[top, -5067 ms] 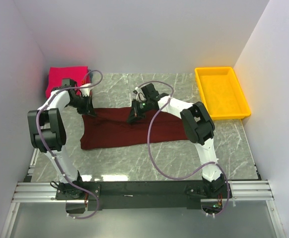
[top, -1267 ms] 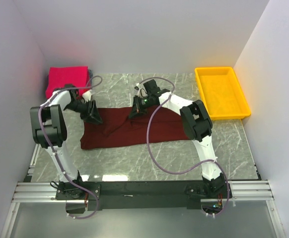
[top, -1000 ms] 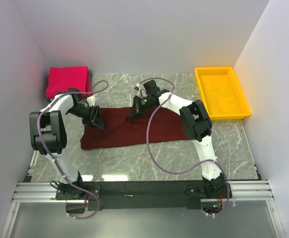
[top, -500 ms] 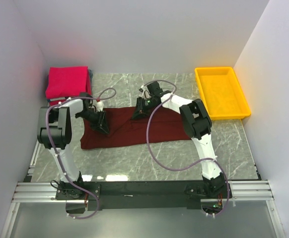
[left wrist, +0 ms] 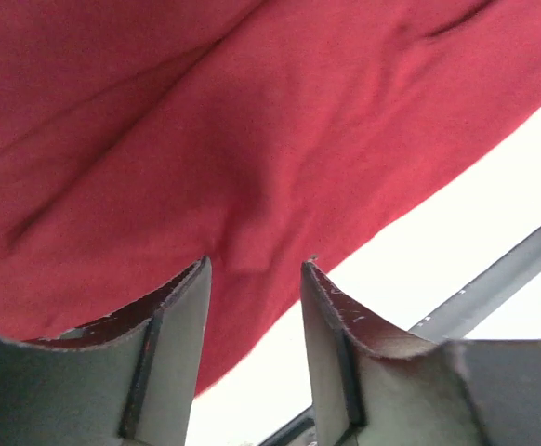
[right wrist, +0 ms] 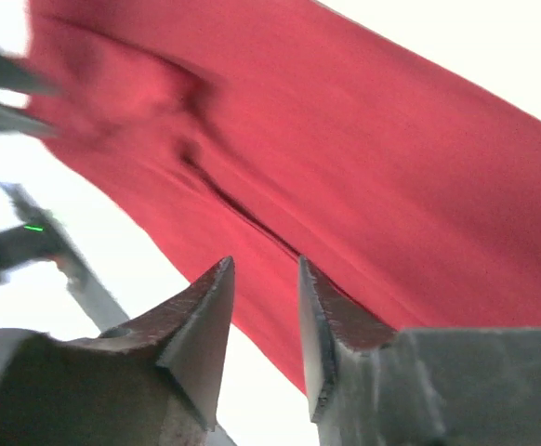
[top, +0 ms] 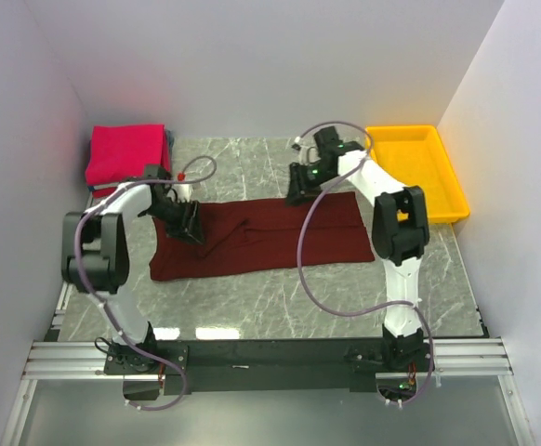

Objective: Fold and stack the t-shirts
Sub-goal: Fold the tshirt

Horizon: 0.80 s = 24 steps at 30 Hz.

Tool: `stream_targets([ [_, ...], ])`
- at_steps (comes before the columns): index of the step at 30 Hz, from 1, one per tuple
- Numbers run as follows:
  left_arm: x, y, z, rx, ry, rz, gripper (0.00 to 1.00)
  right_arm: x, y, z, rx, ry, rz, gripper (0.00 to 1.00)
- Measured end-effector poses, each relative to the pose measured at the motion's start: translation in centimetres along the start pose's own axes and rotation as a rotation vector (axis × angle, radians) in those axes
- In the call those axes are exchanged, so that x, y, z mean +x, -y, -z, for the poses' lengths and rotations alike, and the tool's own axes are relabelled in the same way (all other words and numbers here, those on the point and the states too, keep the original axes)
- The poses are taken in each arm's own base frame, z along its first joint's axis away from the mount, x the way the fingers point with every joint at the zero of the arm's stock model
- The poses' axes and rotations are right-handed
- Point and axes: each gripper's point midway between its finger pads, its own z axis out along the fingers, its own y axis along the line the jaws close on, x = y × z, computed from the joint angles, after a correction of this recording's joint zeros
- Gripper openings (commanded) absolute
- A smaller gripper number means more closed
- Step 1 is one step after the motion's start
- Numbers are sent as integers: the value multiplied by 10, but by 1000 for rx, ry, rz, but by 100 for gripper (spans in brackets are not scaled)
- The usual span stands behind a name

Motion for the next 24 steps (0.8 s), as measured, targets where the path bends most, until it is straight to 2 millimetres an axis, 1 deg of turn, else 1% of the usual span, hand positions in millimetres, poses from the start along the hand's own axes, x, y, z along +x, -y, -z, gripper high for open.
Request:
stream_targets([
  [2,-9,7,19,-19,61,-50,45,7,19,15,67,-20,26,33],
  [3,-12,10,26,-28,85,-67,43,11,32,22,112,-34,39,31],
  [4,-15,13,32,-34,105,-79,39,16,47,27,163,-52,51,30],
  [6,-18,14,37,-49,122,-85,37,28,72,35,262,-97,76,28],
  [7,-19,11,36,-63,121,-80,35,34,82,39,308,-124,90,27],
  [9,-18,2,29,-88,104,-60,33,43,96,43,376,-171,121,24],
  [10,-18,-3,25,-99,93,-43,31,45,102,45,410,-188,140,23],
  [15,-9,-25,4,-155,28,17,28,53,133,45,535,-264,210,23],
  [17,-7,-31,-1,-179,10,28,27,61,146,43,576,-302,228,22],
  [18,-6,-35,-3,-192,3,33,26,64,150,43,588,-312,235,21],
  [21,-5,-44,-11,-219,-24,52,25,71,151,46,630,-334,284,19],
  [23,-10,-46,-12,-225,-36,64,25,79,149,48,666,-360,331,14],
  [24,-14,-47,-13,-228,-41,64,25,84,148,49,681,-378,353,13],
])
